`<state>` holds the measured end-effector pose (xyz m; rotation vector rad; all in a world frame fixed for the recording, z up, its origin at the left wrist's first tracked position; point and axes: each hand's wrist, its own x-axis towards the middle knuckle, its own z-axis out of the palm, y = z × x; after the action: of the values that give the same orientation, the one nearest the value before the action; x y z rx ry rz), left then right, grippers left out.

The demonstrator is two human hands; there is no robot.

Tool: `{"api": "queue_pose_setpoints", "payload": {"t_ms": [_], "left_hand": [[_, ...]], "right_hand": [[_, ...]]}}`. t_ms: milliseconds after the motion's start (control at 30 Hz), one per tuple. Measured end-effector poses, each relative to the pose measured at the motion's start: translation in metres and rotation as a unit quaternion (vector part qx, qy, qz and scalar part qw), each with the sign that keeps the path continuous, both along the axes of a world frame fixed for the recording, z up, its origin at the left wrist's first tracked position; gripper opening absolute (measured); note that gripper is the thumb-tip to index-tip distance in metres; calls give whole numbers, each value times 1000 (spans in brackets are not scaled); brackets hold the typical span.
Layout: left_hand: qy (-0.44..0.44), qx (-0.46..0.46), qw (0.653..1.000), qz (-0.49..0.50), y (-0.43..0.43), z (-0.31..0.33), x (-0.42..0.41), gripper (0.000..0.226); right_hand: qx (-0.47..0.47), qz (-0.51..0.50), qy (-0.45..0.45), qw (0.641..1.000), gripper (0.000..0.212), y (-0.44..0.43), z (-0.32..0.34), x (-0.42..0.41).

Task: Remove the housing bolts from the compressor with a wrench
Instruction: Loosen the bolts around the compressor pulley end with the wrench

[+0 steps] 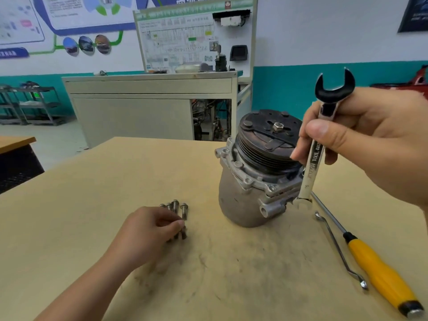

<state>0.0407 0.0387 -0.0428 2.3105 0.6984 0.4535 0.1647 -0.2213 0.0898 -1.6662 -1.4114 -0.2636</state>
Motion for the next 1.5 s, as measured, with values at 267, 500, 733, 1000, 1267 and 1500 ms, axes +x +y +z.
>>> {"api": "queue_pose_setpoints", "payload": {"t_ms": [267, 500, 733, 1000, 1267, 1500], "left_hand": [[78, 77, 993, -40, 1, -1, 19, 26], [58, 118, 990, -56, 1, -10, 23, 32], [-100, 155, 982, -40, -12, -13, 27, 29], [-211, 75, 963, -150, -86, 24, 50, 111], [-247, 33, 954, -167, -91, 28, 80, 120], [-242, 30, 943, -228, -59, 27, 85, 113]], "right_hand": [[6, -10, -14, 1000, 13, -2, 0, 3], [47, -89, -19, 995, 11, -9, 2, 11], [91, -185, 15, 978, 14, -20, 2, 32], [85, -168, 24, 982, 18, -21, 1, 32], [100, -117, 38, 987, 13, -24, 2, 29], [136, -48, 92, 985, 9, -23, 2, 26]]}}
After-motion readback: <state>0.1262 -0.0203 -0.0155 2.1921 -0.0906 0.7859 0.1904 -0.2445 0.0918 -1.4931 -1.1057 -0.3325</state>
